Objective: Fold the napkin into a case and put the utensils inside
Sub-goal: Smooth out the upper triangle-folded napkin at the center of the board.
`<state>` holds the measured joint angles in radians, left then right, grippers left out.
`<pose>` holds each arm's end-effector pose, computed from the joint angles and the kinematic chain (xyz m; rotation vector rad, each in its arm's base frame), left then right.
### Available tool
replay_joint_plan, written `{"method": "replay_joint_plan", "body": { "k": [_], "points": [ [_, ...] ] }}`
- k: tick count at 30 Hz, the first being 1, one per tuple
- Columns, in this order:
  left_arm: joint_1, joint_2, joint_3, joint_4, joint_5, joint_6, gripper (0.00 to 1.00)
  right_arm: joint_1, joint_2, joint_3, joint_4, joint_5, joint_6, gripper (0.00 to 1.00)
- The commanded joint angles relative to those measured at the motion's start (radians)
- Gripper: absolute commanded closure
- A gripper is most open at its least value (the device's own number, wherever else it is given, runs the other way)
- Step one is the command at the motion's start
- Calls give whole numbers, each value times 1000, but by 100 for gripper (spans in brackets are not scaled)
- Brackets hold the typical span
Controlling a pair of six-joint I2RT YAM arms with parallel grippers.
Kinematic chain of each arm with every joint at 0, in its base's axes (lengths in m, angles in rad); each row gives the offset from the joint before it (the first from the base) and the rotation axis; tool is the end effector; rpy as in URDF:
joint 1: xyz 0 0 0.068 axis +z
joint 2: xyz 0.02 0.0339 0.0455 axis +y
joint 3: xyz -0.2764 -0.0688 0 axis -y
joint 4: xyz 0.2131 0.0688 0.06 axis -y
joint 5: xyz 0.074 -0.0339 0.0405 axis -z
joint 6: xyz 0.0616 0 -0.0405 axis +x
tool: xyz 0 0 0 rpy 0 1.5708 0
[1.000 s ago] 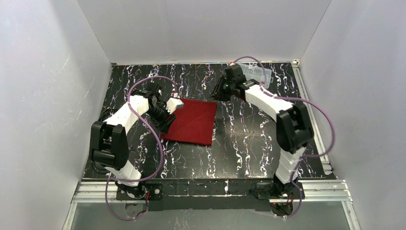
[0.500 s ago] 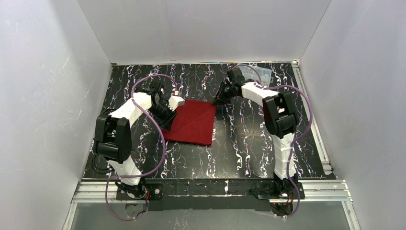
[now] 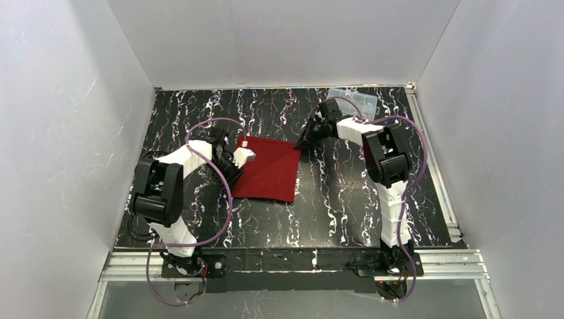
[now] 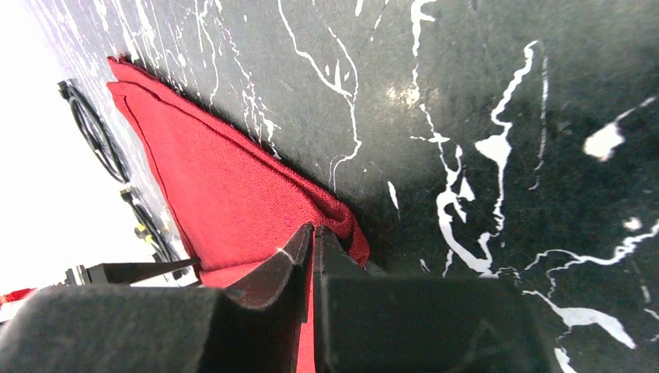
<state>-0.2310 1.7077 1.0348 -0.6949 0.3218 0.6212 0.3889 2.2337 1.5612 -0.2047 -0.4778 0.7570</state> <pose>0.2763 -0.0850 0.1717 1.2229 2.5801 -0.3982 0.4301 0.2069 0.1466 0.2523 2.6131 1.0476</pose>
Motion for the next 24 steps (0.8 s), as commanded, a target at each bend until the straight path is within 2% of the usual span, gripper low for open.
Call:
{"method": "replay_joint_plan", "body": {
  "k": [1,7,11,18,24],
  "points": [
    [4,-43,-28,56,-50,28,73,-21,33,-4,52,-27,6,87],
    [2,-58,-52,95,-64,30,73,-29,38,6,55,-46,-10,87],
    [1,-78,-27,79,-59,20,74,-28,-18,-2,61,-31,-29,82],
    [1,-142,101,-79,45,-43,72,29,-202,-87,98,33,-41,70],
    [13,-163,121,-164,112,-48,67,127,-277,-170,153,77,-31,65]
  ]
}}
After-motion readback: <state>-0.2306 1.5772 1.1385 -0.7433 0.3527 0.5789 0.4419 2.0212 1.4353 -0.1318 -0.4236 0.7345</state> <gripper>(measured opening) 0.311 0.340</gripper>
